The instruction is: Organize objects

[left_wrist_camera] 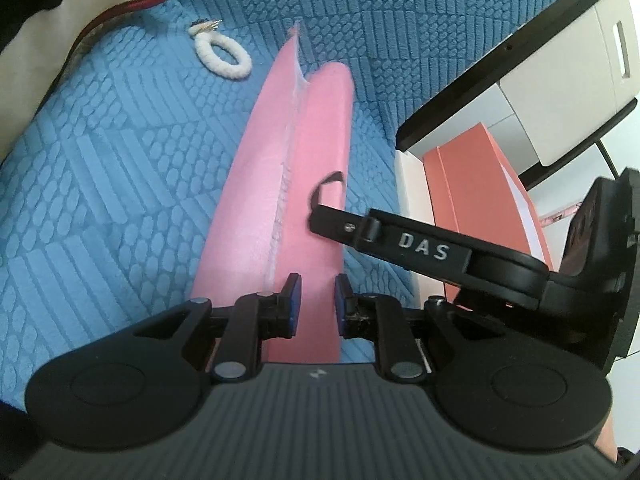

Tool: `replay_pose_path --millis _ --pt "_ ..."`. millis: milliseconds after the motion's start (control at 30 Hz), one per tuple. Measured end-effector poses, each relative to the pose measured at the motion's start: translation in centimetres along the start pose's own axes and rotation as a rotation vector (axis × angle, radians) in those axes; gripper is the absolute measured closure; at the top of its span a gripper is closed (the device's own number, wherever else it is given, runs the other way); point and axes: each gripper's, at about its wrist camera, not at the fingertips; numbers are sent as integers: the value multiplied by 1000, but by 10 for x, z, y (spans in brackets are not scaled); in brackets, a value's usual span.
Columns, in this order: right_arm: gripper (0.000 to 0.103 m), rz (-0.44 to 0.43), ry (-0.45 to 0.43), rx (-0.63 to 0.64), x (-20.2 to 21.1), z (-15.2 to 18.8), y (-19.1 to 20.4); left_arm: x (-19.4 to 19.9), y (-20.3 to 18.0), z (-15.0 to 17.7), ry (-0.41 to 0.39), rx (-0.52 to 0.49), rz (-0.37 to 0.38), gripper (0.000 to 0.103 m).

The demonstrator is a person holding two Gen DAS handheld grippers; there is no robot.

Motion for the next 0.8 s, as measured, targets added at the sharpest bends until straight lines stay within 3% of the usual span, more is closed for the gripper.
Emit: replay_pose_path --millis 333,533,700,800 --pt "48 89 -15 -53 14 4 -35 3 5 -3 -25 4 -88 70" --pt "48 216 -4 76 12 9 -36 -1 4 -4 -15 -35 -167 70" --pt "49 190 -124 258 30 24 -10 -5 3 -3 -4 -39 -157 73" --pt "49 218 -140 334 30 32 2 -7 1 -3 -13 -31 -62 80"
Point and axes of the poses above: each gripper's, at about its wrist camera, not at the fingertips, and x roughly against the way its jaws point, y to its left, z to its underside, and after that the axes turned 11 degrees about z, right-handed
